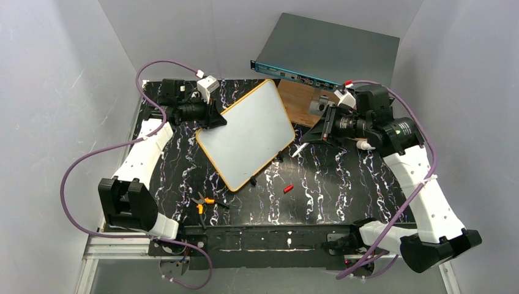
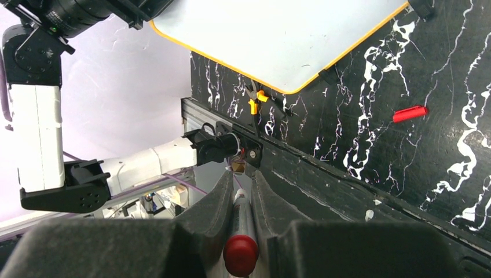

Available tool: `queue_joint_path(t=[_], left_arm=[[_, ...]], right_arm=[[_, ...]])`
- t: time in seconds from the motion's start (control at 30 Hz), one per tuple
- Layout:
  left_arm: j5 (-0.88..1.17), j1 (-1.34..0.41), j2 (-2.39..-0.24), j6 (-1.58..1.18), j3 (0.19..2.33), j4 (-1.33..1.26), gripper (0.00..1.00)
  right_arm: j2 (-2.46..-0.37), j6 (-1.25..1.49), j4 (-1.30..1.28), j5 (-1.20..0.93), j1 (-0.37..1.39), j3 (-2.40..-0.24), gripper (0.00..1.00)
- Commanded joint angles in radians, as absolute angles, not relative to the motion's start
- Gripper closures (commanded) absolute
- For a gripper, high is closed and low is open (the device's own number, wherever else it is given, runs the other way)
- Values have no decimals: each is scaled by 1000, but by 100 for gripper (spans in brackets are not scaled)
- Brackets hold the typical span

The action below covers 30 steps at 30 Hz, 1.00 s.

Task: Write a sentence on the whiteboard
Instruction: Hold the whiteboard at the center of the board, then write a sentence on the whiteboard.

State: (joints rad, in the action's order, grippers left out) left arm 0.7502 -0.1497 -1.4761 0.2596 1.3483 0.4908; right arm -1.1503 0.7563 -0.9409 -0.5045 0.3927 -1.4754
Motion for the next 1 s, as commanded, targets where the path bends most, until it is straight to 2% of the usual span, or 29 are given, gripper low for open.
queue_joint_path(t=[0.0, 0.23, 0.47, 0.63, 0.97], left_arm=[[660, -146, -1491, 431, 1334, 528, 100], [646, -147, -1496, 429, 1327, 516, 100], [635, -147, -1499, 414, 1322, 508, 100], [641, -147, -1491, 398, 1311, 500, 100], [635, -153, -1475, 385, 1290, 492, 100]], right_arm=[[-1147, 739, -789, -548, 397, -1458, 99], [-1133, 663, -448, -387, 535, -1377, 99], [-1070, 590, 63, -227, 678, -1141, 99], [-1168, 568, 185, -301, 725, -1161, 99], [-1403, 527, 282, -266, 841, -1260, 99]])
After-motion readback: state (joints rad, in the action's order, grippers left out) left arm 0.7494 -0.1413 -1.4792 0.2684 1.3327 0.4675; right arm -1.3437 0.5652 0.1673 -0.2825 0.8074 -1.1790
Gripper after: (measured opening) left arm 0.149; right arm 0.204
